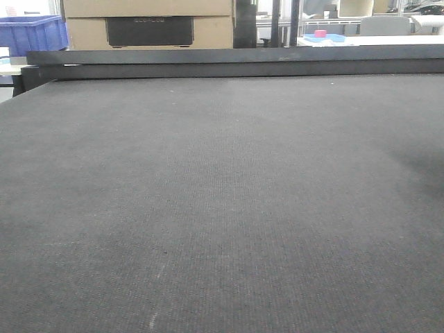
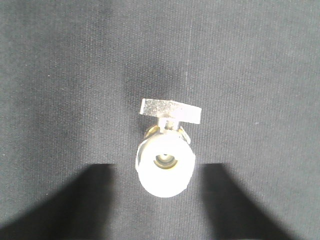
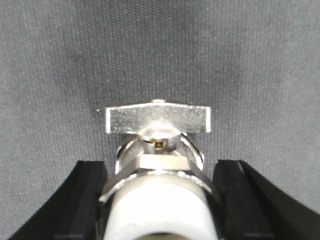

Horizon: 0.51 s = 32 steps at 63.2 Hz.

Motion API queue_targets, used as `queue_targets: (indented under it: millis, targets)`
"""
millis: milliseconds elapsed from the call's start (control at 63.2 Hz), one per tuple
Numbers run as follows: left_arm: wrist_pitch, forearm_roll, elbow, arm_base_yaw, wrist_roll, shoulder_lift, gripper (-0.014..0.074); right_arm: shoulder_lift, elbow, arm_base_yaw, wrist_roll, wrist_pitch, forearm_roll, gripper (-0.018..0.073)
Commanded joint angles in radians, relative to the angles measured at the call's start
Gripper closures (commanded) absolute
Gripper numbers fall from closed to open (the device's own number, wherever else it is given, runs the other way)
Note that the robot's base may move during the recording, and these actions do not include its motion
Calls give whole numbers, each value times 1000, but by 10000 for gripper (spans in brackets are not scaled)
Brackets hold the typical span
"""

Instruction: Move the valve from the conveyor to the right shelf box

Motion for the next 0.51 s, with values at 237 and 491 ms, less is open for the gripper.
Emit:
queue_targets:
  millis: [237,491]
  targets:
    - [-139,5,140,3,50,-3,49,0,7,-4,1,-44,3,722]
    - [-167,0,147,3,66,87,50,0,7,-4,1,-46,3,722]
